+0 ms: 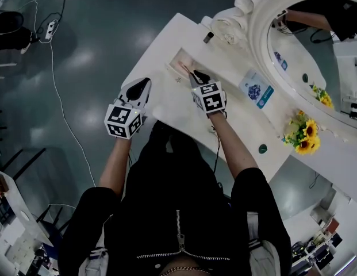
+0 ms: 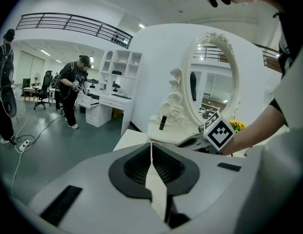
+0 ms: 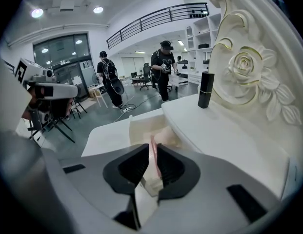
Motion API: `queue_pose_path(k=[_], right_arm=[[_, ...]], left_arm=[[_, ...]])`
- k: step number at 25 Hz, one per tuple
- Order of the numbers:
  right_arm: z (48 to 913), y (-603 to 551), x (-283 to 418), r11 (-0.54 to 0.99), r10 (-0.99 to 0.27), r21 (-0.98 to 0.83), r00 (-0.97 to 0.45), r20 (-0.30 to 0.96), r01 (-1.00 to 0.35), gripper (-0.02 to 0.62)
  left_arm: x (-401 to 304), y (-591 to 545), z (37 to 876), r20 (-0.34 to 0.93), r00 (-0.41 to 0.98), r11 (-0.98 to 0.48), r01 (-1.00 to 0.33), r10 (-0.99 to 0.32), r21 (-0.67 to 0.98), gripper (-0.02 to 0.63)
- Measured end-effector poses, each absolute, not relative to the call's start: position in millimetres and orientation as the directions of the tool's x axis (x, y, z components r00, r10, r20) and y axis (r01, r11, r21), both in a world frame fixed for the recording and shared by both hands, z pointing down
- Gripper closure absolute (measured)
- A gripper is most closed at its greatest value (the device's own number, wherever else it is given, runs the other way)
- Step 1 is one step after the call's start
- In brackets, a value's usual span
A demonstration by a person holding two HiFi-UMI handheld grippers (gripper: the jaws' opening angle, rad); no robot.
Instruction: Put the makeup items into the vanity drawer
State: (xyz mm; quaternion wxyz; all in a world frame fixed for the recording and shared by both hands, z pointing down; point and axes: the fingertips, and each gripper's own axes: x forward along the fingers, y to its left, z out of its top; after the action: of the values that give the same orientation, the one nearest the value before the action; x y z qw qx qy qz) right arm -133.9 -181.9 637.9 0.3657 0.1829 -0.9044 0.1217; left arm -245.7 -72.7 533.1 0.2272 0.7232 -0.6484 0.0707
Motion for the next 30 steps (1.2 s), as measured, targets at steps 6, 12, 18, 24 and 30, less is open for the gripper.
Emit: queue_pose_path(k=[6,12,18,24,30], right_arm=[[619,-184,-124,0.895,-0.282,-0.086,-0.704,0.652,-0.438,0.567],[575,-183,-104,0.899,-0.346,-0.055,-0.781,0.521,-0.434,0.591],[528,-191,-53,0.832,-0.464,-0.106,-0.788,0.404,-0.544,0.591],[488,-192,9,0.750,-0.599,-0.103,-0.737,0.312,-0.653,0.591],[483,-191,56,0.677,-0.678,-0.101,-0.672,0.297,-0.729,0.591]], left_arm=[[-239,-80,528,0.391,0.168,-0.082,-0.970,-0.905,0.228,0.580],[-223,-97,514,0.372,0.211,-0.140,-0.968,-0.904,0.209,0.580],[-192,-119,501,0.353,0.286,-0.232,-0.955,-0.891,0.187,0.580],[-154,-141,486,0.319,0.358,-0.324,-0.933,-0.878,0.156,0.580],[-122,-157,472,0.293,0.419,-0.398,-0.908,-0.859,0.133,0.580]])
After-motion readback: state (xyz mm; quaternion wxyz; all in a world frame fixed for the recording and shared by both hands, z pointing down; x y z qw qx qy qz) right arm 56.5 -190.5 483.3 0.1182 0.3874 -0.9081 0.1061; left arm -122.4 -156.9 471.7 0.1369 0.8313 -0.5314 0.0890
